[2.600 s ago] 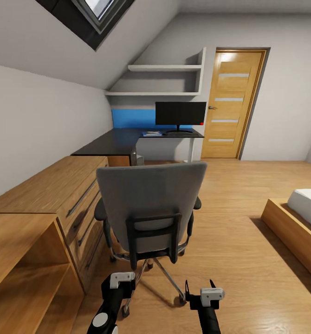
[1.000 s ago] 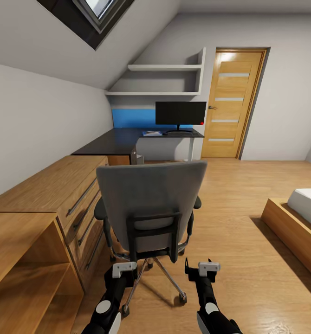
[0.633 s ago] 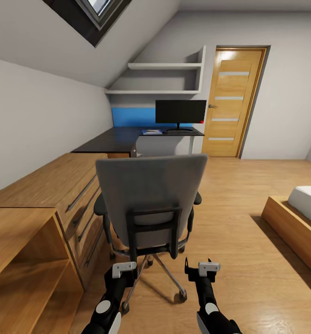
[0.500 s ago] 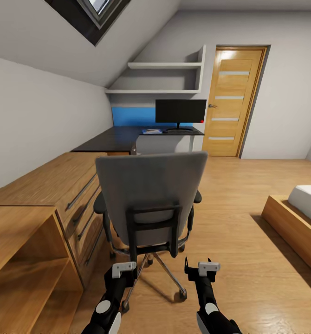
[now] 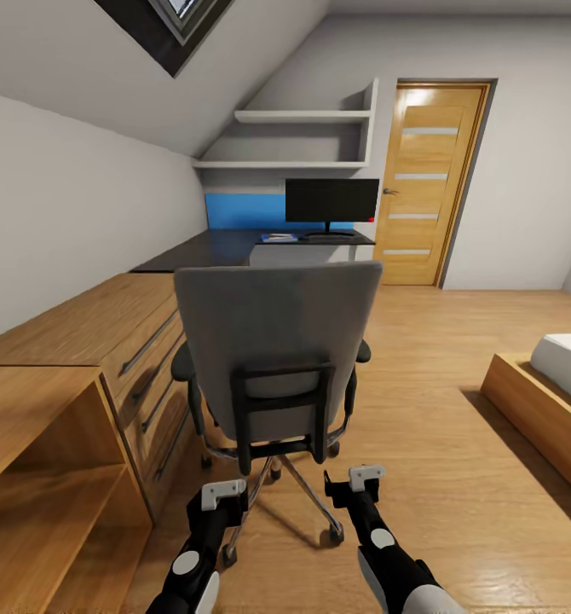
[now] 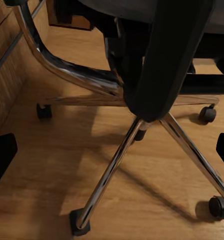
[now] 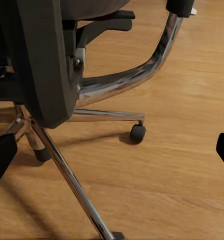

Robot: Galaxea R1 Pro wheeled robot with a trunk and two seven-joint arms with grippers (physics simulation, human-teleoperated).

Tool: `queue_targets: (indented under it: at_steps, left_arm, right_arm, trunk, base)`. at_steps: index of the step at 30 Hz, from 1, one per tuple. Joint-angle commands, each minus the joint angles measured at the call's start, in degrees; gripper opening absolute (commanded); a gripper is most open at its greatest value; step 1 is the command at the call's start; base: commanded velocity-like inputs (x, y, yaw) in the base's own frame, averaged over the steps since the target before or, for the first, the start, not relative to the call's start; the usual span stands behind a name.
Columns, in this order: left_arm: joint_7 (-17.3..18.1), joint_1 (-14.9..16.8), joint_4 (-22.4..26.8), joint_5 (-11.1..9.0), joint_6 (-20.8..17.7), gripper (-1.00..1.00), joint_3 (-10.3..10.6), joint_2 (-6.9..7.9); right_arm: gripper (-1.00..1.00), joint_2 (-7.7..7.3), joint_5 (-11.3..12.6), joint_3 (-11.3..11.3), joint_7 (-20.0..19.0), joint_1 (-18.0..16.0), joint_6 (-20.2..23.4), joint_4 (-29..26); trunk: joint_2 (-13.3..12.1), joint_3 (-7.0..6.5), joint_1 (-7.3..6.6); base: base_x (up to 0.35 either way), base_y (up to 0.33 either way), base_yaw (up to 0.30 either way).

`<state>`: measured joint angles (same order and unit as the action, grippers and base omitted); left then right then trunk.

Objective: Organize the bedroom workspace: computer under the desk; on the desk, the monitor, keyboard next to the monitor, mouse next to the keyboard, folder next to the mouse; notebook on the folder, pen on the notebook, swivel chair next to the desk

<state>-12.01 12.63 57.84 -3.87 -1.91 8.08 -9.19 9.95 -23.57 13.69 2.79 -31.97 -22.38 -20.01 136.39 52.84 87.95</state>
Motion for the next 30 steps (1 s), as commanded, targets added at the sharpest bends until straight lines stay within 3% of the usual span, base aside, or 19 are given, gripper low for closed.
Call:
queue_targets:
  at_steps: [1,11,14,27,30]
  left_arm:
    - [-0.4,0.0,0.1,-0.4,-0.2,1.0,0.0,0.04]
    - [-0.3,0.0,0.0,-0.2,-0.1,1.0,0.1,-0.07]
    - [0.0,0.0,0.1,-0.2,-0.1,1.0,0.2,-0.05]
    - [0.5,0.0,-0.1,0.0,-0.1,1.0,0.5,-0.04]
    - [0.4,0.0,-0.2,0.0,-0.1,1.0,1.9,-0.04]
  right_arm:
    - [1.0,0.05,-0.6,0.3,-0.3,-0.2,0.0,0.1]
    - [1.0,0.05,-0.6,0.8,-0.9,-0.4,-8.3,1.1]
    - [1.0,0.05,-0.6,0.7,-0.8,-0.4,-9.6,2.2]
    - [1.0,0.05,-0.7,0.5,-0.8,-0.4,-10.2,4.4]
    - [1.0,0.05,-0.8,0.5,-1.0,-0.4,-10.2,4.7]
  trunk:
    - [0.4,0.24,0.21]
    - [4.5,2.04,2.41]
    - [4.5,2.04,2.41]
    - [4.5,2.04,2.41]
    - [4.5,2.04,2.41]
  base:
    - [0.0,0.0,0.0]
    - [0.0,0.0,0.0]
    - [0.0,0.0,0.0]
    - [0.091,0.0,0.0]
    - [0.01,0.0,0.0]
